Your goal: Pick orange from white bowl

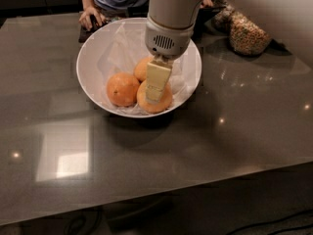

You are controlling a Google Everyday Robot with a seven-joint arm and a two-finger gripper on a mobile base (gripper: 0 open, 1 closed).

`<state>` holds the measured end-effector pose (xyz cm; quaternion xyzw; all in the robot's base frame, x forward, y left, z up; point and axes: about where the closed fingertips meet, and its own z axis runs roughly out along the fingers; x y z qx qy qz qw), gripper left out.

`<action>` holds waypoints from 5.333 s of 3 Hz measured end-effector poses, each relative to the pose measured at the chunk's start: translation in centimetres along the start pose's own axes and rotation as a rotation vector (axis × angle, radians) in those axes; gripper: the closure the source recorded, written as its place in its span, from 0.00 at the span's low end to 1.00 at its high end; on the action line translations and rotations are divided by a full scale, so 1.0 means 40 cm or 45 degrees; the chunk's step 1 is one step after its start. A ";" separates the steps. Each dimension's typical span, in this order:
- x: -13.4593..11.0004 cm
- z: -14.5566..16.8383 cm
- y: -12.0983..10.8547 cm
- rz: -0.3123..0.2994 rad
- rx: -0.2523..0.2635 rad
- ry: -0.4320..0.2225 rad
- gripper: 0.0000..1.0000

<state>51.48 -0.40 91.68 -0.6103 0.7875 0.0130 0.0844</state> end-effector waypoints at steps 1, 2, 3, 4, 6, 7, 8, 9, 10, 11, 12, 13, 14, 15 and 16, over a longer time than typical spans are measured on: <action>-0.006 0.021 -0.001 0.008 -0.038 -0.003 0.32; -0.007 0.045 -0.005 0.020 -0.075 -0.001 0.37; -0.004 0.068 -0.005 0.033 -0.106 0.001 0.40; -0.004 0.093 -0.001 0.037 -0.142 0.003 0.39; -0.010 0.147 0.011 0.021 -0.211 0.023 0.40; -0.010 0.145 0.011 0.021 -0.212 0.023 0.40; -0.010 0.145 0.011 0.021 -0.212 0.023 0.59; -0.010 0.145 0.011 0.021 -0.212 0.023 0.82; -0.013 0.118 0.018 -0.002 -0.187 -0.008 1.00; -0.007 0.037 0.052 -0.052 -0.149 -0.083 1.00; -0.001 -0.062 0.103 -0.111 -0.074 -0.166 1.00; -0.002 -0.131 0.143 -0.166 -0.041 -0.229 1.00; 0.005 -0.205 0.203 -0.262 -0.027 -0.290 1.00; 0.027 -0.266 0.265 -0.345 -0.020 -0.342 1.00; 0.052 -0.316 0.314 -0.397 0.006 -0.398 1.00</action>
Offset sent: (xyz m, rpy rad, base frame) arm 0.0032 0.0003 -0.0275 0.0086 0.1131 -0.0144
